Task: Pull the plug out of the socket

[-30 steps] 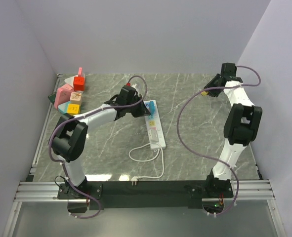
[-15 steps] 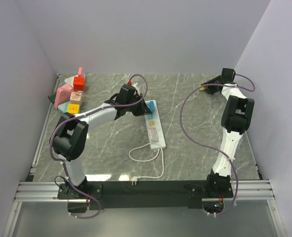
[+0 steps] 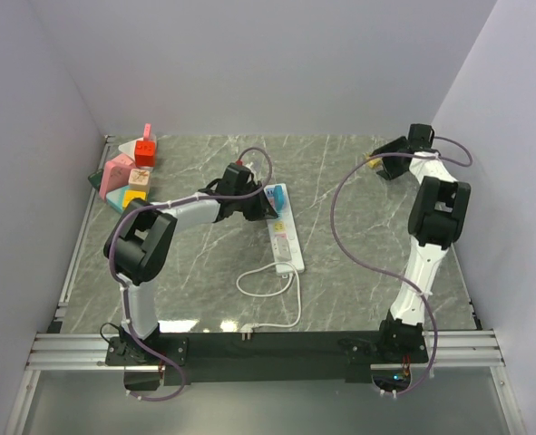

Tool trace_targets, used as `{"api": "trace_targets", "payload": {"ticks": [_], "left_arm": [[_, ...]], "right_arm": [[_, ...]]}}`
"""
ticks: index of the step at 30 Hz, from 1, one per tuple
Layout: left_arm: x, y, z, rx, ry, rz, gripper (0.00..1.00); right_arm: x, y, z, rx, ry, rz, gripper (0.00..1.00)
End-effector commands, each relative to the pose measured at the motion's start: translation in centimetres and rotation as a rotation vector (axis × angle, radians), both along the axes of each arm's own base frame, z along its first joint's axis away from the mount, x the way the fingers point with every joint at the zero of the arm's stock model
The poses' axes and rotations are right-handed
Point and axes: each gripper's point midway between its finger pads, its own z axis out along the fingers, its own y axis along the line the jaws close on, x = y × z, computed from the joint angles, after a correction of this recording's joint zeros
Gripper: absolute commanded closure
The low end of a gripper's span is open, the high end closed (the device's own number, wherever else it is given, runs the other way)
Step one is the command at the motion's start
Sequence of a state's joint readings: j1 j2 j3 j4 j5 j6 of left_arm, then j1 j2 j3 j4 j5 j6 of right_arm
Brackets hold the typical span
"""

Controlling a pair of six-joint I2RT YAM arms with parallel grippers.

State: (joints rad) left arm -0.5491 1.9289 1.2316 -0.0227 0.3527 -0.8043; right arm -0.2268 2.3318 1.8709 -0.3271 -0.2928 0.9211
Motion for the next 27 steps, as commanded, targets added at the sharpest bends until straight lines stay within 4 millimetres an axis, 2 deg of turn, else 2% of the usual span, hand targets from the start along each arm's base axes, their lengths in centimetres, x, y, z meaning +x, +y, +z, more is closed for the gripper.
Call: {"api": "trace_targets", "payload": {"ticks": [1,2,3,4,5,6,7,9,10,12,13,15,16,17,19,20,22,23,26,27], "left_arm": [[0.3,-0.4,2.2,-0.053,-0.062,-0.004,0.87],[0.3,-0.3,2.3,-0.056,-0.065,-0.001,0.87],[0.1,-0.3,2.3,-0.060,-0.063,-0.002,0.87],[0.0,-0.4,2.3,-0.065,-0.061,-0.005,0.90],[-0.1,-0.4,2.4,-0.071,-0.063,-0.008,0.93],[-0.2,-0.5,2.3,-0.077,-0.056,-0.012,0.96],[-0.2,-0.6,2.3,-0.081,-0.054,-0.015,0.99],[-0.6,-0.7,2.5,-0.097,-0.056,-0.023,0.99],[-0.7,-0.6,2.6,-0.101,-0.057,-0.026,0.99],[-1.0,-0.4,2.4,-0.094,-0.053,-0.023,0.99],[-1.2,-0.4,2.3,-0.097,-0.051,-0.026,0.99],[-1.3,-0.2,2.1,-0.096,-0.050,-0.023,0.99],[-1.4,-0.2,1.9,-0.093,-0.047,-0.022,0.99],[-1.3,0.0,1.7,-0.087,-0.044,-0.015,0.99],[-1.3,0.1,1.6,-0.086,-0.046,-0.006,0.99],[-1.3,0.1,1.3,-0.084,-0.041,-0.005,0.99],[-1.3,0.0,1.2,-0.090,-0.041,-0.005,0.99],[-1.2,0.0,1.0,-0.087,-0.039,-0.001,0.99],[-1.2,0.2,0.6,-0.088,-0.031,0.009,0.99],[-1.3,0.2,0.5,-0.090,-0.026,0.010,0.99]], "right_arm": [[-3.7,-0.2,6.1,-0.088,-0.027,0.017,0.32],[-4.8,0.1,8.4,-0.104,-0.048,0.030,0.32],[-6.4,1.4,7.6,-0.117,-0.014,0.082,0.32],[-7.5,2.4,10.0,-0.136,-0.057,0.121,0.32],[-8.6,3.4,10.4,-0.149,-0.054,0.158,0.32],[-10.4,5.6,9.4,-0.173,-0.025,0.249,0.32],[-11.6,6.9,11.1,-0.192,-0.054,0.302,0.33],[-14.6,9.9,10.2,-0.224,-0.022,0.443,0.34],[-16.0,12.5,11.4,-0.257,-0.049,0.518,0.34],[-18.9,15.4,10.8,-0.360,-0.012,0.648,0.35],[-20.6,18.7,11.5,-0.399,-0.041,0.744,0.35],[-22.9,20.4,11.1,-0.479,-0.020,0.811,0.34],[-23.8,21.3,11.7,-0.504,-0.036,0.830,0.34],[-25.2,23.6,11.7,-0.521,-0.044,0.886,0.34],[-26.7,24.7,11.3,-0.574,-0.026,0.913,0.34],[-28.2,26.5,11.0,-0.600,-0.021,0.961,0.33],[-29.0,27.5,10.0,-0.666,0.007,0.980,0.33],[-30.1,28.5,9.4,-0.689,0.030,1.006,0.32],[-31.0,29.5,7.9,-0.756,0.076,1.030,0.32],[-31.9,30.6,7.6,-0.771,0.065,1.069,0.32]]}}
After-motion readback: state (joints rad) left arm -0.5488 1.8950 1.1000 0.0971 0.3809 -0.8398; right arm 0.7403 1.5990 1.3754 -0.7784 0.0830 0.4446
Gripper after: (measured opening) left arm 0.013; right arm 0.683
